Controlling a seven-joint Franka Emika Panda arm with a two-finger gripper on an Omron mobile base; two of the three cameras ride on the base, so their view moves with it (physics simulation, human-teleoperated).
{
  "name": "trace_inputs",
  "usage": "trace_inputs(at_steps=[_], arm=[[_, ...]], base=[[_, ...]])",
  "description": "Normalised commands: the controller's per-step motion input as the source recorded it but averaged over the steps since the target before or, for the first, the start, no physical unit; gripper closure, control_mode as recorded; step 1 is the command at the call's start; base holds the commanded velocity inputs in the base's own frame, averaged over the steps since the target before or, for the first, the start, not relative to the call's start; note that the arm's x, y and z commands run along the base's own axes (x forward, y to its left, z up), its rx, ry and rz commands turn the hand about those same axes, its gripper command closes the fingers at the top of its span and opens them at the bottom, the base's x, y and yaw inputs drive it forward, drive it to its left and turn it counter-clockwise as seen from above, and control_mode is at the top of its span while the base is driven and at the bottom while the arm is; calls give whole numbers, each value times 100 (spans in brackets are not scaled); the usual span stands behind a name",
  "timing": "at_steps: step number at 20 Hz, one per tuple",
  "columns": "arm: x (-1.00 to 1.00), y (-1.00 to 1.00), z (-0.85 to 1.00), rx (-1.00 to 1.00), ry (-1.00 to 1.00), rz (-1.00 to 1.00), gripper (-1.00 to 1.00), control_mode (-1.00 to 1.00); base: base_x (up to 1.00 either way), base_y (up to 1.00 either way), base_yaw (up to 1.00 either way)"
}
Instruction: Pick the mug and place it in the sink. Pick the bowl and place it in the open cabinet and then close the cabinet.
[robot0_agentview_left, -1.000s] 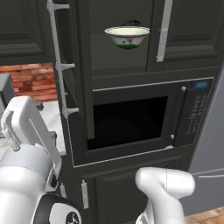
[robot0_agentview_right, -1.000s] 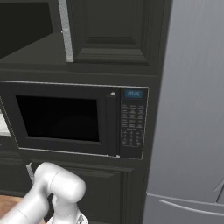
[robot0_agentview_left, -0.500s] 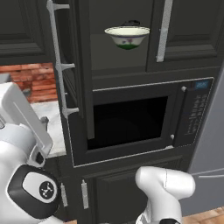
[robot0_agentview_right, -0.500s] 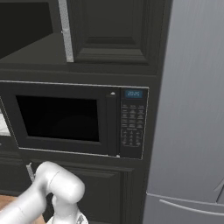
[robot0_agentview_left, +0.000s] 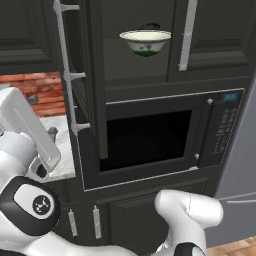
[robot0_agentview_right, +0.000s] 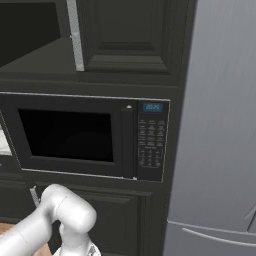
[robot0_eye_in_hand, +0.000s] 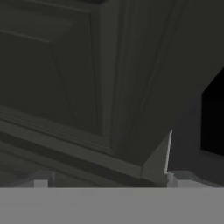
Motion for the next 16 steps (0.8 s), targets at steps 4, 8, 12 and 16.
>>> trace_inputs(at_steps=[4, 8, 12, 16], arm=[[0, -37, 0, 0, 0, -1, -100, -100], [0, -53, 0, 0, 0, 0, -100, -100], [0, -59, 0, 0, 0, 0, -100, -100], [0, -60, 0, 0, 0, 0, -100, -100]], base=[[0, 0, 0], [0, 0, 0], [0, 0, 0], [0, 0, 0]])
